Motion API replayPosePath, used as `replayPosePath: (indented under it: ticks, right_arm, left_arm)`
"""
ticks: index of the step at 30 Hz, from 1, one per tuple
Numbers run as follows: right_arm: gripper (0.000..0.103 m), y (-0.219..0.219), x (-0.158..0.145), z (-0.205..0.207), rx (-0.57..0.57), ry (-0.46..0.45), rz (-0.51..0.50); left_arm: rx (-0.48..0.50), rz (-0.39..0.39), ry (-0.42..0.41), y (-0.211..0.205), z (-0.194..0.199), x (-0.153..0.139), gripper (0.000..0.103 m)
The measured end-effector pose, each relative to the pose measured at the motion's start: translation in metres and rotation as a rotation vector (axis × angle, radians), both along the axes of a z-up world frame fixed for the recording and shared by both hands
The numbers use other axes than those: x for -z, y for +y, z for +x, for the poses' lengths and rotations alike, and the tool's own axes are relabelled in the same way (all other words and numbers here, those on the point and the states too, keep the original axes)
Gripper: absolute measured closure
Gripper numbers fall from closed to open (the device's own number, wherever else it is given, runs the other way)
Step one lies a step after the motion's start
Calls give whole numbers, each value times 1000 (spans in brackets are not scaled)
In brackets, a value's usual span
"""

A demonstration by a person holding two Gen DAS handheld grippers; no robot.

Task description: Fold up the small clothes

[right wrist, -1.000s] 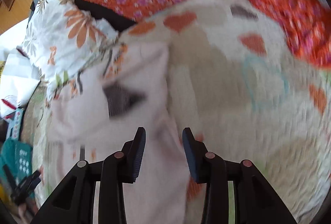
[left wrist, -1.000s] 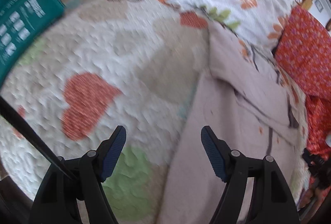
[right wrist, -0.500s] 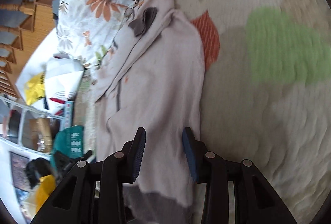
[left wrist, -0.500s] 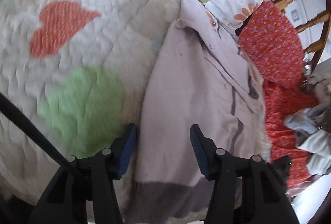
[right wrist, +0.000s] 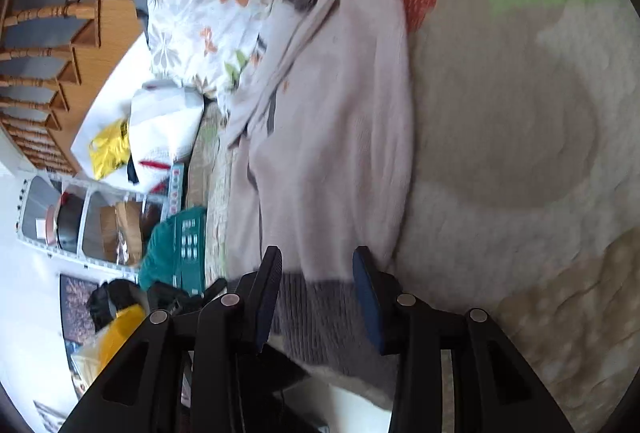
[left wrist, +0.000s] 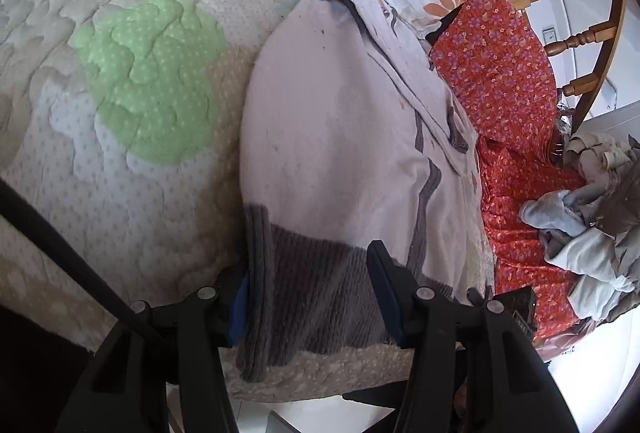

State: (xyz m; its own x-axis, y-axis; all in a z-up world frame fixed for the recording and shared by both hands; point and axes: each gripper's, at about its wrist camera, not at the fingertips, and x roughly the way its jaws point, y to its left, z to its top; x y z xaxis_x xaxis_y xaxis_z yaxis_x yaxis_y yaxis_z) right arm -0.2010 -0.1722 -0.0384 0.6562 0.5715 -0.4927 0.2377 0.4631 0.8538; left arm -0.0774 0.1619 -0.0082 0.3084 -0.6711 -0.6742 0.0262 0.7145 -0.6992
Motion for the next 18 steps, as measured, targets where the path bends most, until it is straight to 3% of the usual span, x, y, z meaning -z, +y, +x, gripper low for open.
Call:
replayPosePath:
  ticks: [5, 7, 9, 13, 16, 18]
  right_arm:
    - [62, 22, -7, -6, -13, 2, -86]
    - [63, 27, -6, -9, -11, 6, -106]
    - [72, 32, -9, -11, 10, 16, -166]
    - [73, 21, -28, -25, 96, 2, -266]
    - [65, 7, -36, -38, 176, 18, -345]
    - [60, 0, -29, -39, 190, 46, -338]
  left_arm:
    - [-27, 11, 0, 0, -1, 1, 53]
    - [-34, 56, -3, -5, -1, -1, 58]
    - [-25, 123, -13, -11, -1, -4, 62]
    - [-12, 201, -29, -17, -5, -10, 62]
    - [-23, 197, -26, -15, -6, -9, 62]
    - [-35, 178, -14, -14, -5, -6, 59]
